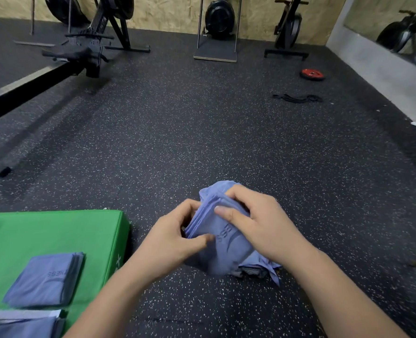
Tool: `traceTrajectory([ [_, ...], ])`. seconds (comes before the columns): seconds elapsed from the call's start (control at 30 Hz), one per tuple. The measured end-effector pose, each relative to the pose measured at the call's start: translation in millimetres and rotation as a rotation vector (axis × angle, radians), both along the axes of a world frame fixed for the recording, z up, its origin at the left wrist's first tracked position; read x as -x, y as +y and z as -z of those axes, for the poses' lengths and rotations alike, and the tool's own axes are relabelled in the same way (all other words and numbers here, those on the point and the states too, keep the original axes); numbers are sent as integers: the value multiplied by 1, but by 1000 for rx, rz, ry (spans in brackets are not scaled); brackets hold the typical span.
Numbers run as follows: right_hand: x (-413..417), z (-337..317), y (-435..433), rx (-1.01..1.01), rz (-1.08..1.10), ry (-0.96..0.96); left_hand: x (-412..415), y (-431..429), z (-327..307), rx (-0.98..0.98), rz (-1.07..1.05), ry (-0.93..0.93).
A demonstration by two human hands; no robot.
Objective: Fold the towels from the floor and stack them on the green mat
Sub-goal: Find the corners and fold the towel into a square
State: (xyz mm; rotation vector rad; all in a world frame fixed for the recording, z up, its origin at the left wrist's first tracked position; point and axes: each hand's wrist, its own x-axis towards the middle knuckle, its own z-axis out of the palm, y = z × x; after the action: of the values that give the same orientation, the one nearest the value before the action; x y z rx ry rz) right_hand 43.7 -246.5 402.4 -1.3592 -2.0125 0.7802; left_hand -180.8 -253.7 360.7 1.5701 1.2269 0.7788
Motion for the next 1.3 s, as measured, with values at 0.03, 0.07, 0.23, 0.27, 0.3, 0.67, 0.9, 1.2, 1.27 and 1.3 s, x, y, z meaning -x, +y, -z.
traceTrajectory([
  [0.03,-3,-3,0,-13,29,33,0,0,1,16,2,15],
  [0.07,-6,-6,1,-28,60,59,0,0,1,35,7,18],
  [0.23,-20,-13,2,-107,216,83,7,3,-3,103,-37,-192],
  [0.27,-20,-13,2,-107,237,84,7,3,-5,119,-55,-272],
  [0.3,-20,-13,3,-108,256,91,7,3,-5,133,-78,-347],
  [0.67,10,-7,-1,-71,391,209,-34,-12,-7,256,-320,-808],
  [0.9,-10,-8,4,-78,473,214,-14,-6,1,300,-65,-647],
  [1.2,-5,-4,11,-20,478,213,-7,-7,-9,341,42,-651],
  [1.27,-1,-2,13,-10,456,217,-6,-7,-7,343,-6,-640],
  [1.3,1,-1,14,-11,450,213,-3,-5,-5,340,-37,-646],
])
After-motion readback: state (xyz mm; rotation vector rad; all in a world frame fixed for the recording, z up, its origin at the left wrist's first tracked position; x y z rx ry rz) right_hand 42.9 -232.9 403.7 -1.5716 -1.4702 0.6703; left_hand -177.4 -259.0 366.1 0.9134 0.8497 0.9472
